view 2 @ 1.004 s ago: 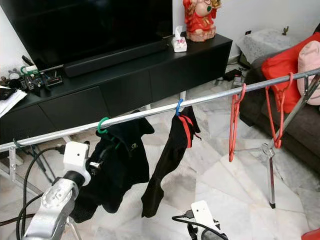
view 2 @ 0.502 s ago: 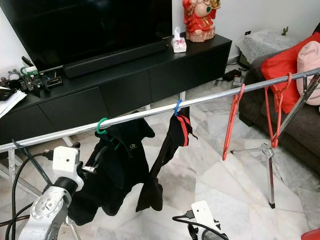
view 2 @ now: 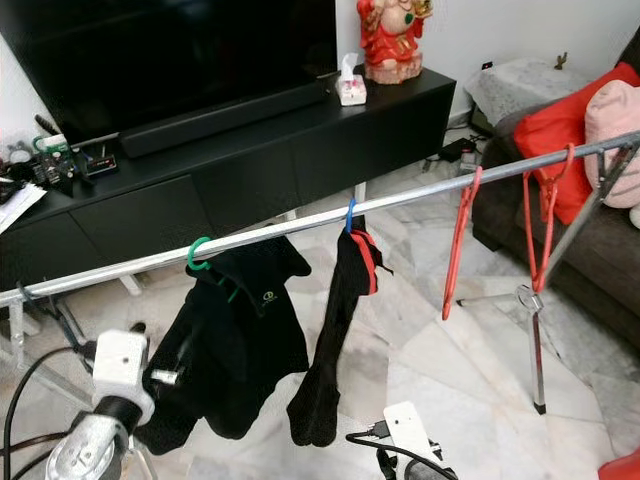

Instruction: Hang hanger

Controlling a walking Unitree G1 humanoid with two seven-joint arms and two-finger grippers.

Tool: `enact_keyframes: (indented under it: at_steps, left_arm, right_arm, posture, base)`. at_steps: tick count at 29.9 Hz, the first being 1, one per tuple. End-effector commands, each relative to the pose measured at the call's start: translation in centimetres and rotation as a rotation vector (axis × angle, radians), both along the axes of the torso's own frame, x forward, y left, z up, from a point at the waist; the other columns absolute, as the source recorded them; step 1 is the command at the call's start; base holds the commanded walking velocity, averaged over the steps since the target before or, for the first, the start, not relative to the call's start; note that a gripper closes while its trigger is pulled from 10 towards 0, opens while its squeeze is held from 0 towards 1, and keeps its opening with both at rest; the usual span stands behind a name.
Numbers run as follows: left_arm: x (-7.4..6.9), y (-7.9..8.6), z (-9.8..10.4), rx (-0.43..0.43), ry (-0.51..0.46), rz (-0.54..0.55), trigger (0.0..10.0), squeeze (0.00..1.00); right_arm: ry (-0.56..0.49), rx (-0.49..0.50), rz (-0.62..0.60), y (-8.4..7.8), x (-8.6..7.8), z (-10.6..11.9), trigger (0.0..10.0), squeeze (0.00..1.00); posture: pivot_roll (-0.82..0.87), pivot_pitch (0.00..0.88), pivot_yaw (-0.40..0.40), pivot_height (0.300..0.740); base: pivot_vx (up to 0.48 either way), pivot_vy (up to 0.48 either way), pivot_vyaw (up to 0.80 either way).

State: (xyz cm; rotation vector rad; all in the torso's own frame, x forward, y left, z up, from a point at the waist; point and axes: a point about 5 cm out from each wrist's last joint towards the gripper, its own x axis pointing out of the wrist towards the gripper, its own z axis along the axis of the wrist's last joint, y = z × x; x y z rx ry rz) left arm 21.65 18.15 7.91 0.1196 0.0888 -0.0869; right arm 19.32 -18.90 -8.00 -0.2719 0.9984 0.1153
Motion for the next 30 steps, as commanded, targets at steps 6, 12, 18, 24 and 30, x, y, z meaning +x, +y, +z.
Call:
enact_keyframes:
  at_steps: [6, 12, 18, 24, 30]
  left_arm:
    - [-0.4, -0.4, -0.3, 0.066, 0.009, -0.052, 10.0, 0.0]
    - [-2.1, 2.5, -2.6, 0.083, 0.053, 0.166, 10.0, 0.0]
    - [-5.3, 4.1, -6.2, 0.155, 0.218, 0.171, 10.0, 0.0]
    - [-7.0, 5.0, -8.7, 0.231, 0.344, 0.155, 10.0, 0.0]
    - [-7.9, 5.5, -11.6, 0.258, 0.5, 0.176, 10.0, 0.0]
  right_arm:
    - [0.004, 0.007, 0.018, 0.5, 0.0, -0.1, 10.0, 0.0]
    - [0.006, 0.007, 0.02, 0.5, -0.1, -0.1, 10.0, 0.0]
    - [0.007, 0.004, 0.014, 0.5, -0.2, -0.2, 10.0, 0.0]
    - [0.009, 0.004, 0.014, 0.5, -0.2, -0.2, 10.0, 0.0]
    - [0.007, 0.003, 0.015, 0.5, -0.1, -0.1, 10.0, 0.0]
  posture:
    - [-0.13, 0.0, 0.092, 0.74]
    - [-0.13, 0.0, 0.095, 0.74]
    - [-0.12, 0.0, 0.093, 0.74]
    - [-0.12, 0.0, 0.094, 0.74]
    - [-0.12, 0.0, 0.092, 0.74]
  base:
    - [0.0, 0.0, 0.0]
    - [0.0, 0.0, 0.0]
    - [0.0, 0.0, 0.0]
    - [0.0, 0.0, 0.0]
    - [0.0, 0.0, 0.0]
